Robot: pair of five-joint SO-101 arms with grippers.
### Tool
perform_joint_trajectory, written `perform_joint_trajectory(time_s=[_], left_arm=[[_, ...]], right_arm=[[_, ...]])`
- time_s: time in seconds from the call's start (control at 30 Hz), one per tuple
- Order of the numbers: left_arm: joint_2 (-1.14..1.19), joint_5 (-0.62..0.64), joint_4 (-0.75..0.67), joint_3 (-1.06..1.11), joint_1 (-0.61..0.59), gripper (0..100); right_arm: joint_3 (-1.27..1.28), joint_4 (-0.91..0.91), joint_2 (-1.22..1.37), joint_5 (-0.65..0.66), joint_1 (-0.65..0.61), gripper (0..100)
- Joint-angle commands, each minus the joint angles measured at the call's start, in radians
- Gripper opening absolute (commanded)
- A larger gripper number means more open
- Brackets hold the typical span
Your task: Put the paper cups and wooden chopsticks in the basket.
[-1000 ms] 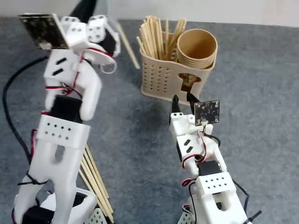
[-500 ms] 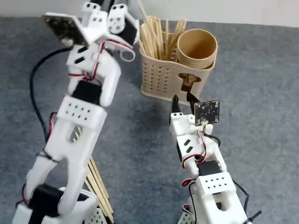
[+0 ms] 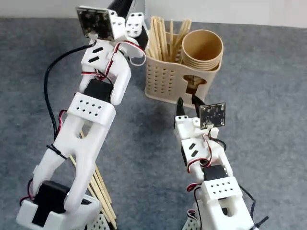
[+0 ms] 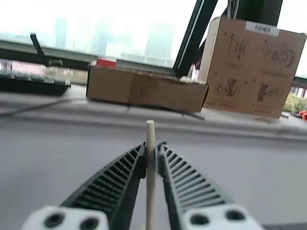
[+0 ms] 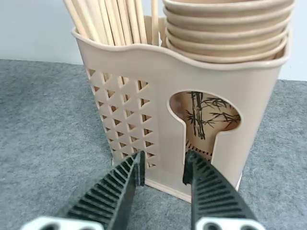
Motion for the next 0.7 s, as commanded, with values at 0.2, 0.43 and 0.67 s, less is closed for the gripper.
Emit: perform_joint_trajectory(time_s=[0.2, 0.43, 0.67], left_arm=[[-0.091, 0.133, 0.605, -0.285, -0.018, 19], [-0.180, 0.133, 0.879, -0.280, -0.125, 18], [-0.306, 0.216, 1.280, -0.275, -0.271, 11]], right_arm=[[-0.002, -0.024, -0.025, 0.000, -0.005, 14.5], [-0.002, -0.024, -0.025, 0.000, -0.005, 14.5], [-0.002, -0.024, -0.028, 0.000, -0.005, 14.5]])
